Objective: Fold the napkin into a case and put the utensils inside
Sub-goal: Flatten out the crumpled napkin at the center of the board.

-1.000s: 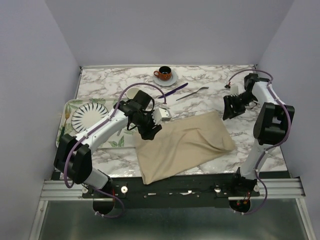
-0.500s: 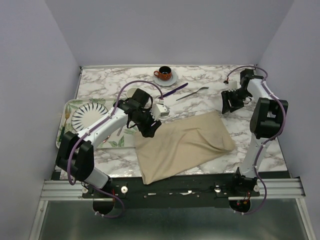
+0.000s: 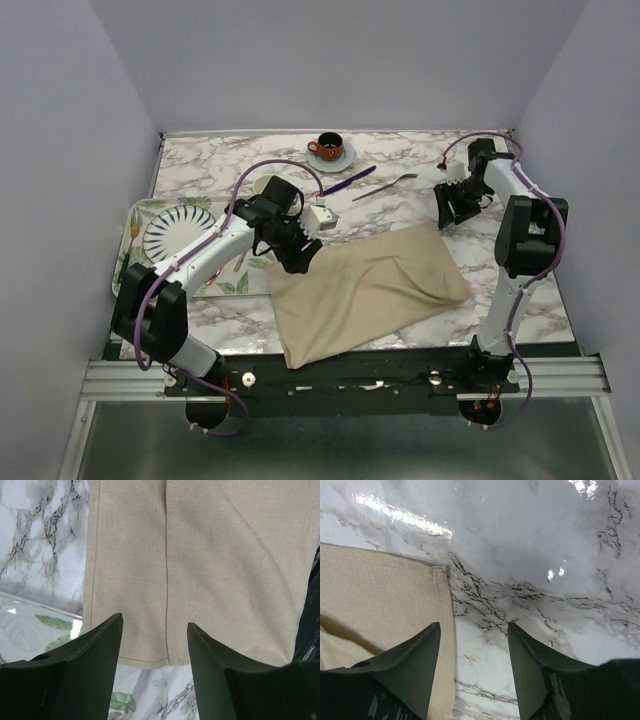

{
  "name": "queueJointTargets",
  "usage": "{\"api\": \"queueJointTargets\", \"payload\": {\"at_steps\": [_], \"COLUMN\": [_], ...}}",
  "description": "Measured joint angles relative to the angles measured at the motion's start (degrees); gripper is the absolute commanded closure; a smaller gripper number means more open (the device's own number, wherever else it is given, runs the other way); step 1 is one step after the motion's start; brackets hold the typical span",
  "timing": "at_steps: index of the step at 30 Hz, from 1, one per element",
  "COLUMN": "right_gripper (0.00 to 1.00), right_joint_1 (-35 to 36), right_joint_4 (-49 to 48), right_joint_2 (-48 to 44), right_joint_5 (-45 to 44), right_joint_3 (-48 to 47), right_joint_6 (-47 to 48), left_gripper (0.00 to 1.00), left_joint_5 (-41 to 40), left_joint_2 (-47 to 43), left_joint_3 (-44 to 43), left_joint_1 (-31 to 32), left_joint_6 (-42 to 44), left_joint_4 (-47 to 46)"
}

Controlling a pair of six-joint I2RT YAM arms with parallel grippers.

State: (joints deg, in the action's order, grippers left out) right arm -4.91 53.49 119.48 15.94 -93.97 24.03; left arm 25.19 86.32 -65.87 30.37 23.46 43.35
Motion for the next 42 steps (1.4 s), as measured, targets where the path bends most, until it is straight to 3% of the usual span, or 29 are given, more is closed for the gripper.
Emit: {"api": "queueJointTargets", "payload": {"at_steps": [33, 40, 42], "right_gripper": [0.48, 0.59, 0.69], "right_joint_1": [8.13, 10.62, 10.99], "right_joint_4": [-1.40, -0.72, -0.09], "right_joint_2": [3.85, 4.76, 6.08], "right_joint_5": [-3.69, -6.51, -6.80], "right_joint_3": [-2.10, -3.85, -5.90], "right_joint_6": [-1.60, -1.66, -1.97], "left_gripper": [0.34, 0.34, 0.34], "left_joint_5": [-0.11, -0.55, -0.59], "left_joint_2": [-6.23, -6.56, -6.60], "left_joint_3": [6.80, 6.86, 6.99], "left_joint_1": [-0.63, -0.87, -1.11], "left_joint_6": [-2.75, -3.43, -3.69], "left_joint_4": [-3.15, -3.82, -4.20]}}
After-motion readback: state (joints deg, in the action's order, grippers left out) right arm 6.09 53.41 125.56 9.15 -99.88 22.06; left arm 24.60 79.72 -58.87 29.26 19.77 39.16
